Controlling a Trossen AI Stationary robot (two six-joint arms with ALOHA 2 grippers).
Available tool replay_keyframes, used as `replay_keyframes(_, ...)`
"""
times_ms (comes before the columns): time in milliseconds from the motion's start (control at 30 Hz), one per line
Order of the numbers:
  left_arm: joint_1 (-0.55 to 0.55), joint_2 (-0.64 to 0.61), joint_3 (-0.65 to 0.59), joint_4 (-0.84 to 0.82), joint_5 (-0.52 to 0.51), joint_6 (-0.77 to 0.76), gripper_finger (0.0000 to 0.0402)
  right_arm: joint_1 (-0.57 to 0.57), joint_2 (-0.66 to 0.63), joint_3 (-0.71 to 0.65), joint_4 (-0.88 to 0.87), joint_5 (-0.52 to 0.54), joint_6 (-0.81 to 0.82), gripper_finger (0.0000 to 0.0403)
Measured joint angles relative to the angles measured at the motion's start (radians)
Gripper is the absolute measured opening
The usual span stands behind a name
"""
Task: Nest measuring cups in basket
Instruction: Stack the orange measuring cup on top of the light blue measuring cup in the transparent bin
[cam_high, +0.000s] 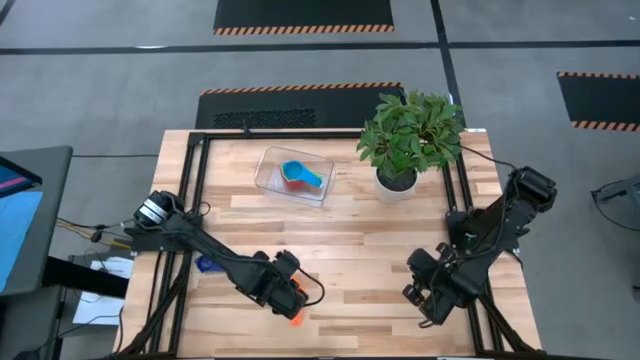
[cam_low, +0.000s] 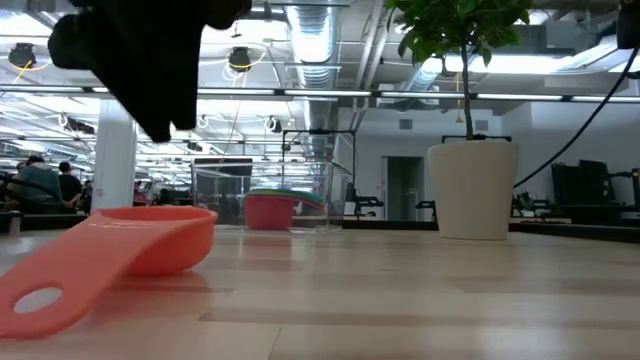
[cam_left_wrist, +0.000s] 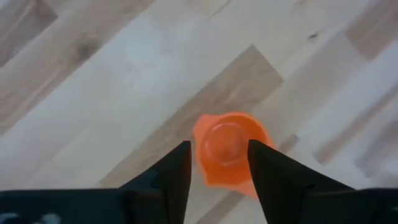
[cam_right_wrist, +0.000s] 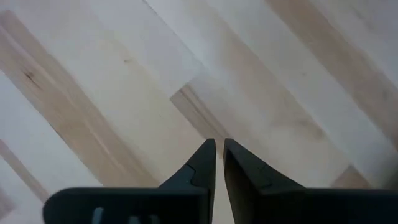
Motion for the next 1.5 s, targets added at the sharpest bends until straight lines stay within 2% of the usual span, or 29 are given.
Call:
replay_keyframes(133, 0.011, 0.028, -0.001, 0.003, 0.028, 0.063, 0.0164, 0.031, 0.000, 0.000, 0.000, 0.005, 0.086, 0.0056)
replay_keyframes(367, 0.025, 0.047, -0.001, -0.096, 0.046, 0.098, 0.0176, 0.048, 0.000, 0.000, 0.003, 0.006, 0.164, 0.0056)
replay_keyframes(467, 0.024, 0.063, -0.001, -0.112, 0.061, 0.124, 0.0176, 0.045, 0.000, 0.000, 0.003, 0.007, 0.164, 0.0056)
replay_keyframes(600, 0.024, 0.082, 0.000, -0.053, 0.105, 0.163, 0.0176, 0.031, 0.000, 0.000, 0.002, 0.007, 0.163, 0.0056)
replay_keyframes(800, 0.025, 0.103, 0.000, -0.047, 0.102, 0.168, 0.0176, 0.019, 0.000, 0.000, 0.002, 0.010, 0.161, 0.0056)
replay_keyframes(1100, 0.031, 0.207, 0.005, -0.013, 0.158, 0.232, 0.0175, 0.020, 0.000, 0.000, 0.000, 0.003, 0.153, 0.0056)
replay_keyframes(1167, 0.035, 0.210, 0.007, -0.001, 0.155, 0.237, 0.0165, 0.020, 0.000, 0.000, 0.002, 0.002, 0.152, 0.0056)
replay_keyframes(1233, 0.045, 0.207, 0.006, 0.009, 0.145, 0.228, 0.0133, 0.020, 0.000, 0.000, 0.003, 0.001, 0.153, 0.0056)
replay_keyframes(1333, 0.065, 0.193, 0.002, 0.031, 0.098, 0.217, 0.0041, 0.020, 0.000, 0.000, 0.003, 0.000, 0.150, 0.0056)
replay_keyframes(1367, 0.074, 0.185, 0.002, 0.044, 0.069, 0.206, 0.0022, 0.020, 0.000, 0.000, 0.002, 0.000, 0.149, 0.0056)
replay_keyframes(1500, 0.137, 0.128, 0.000, 0.114, -0.036, 0.127, 0.0004, 0.020, 0.000, 0.000, 0.000, 0.001, 0.104, 0.0056)
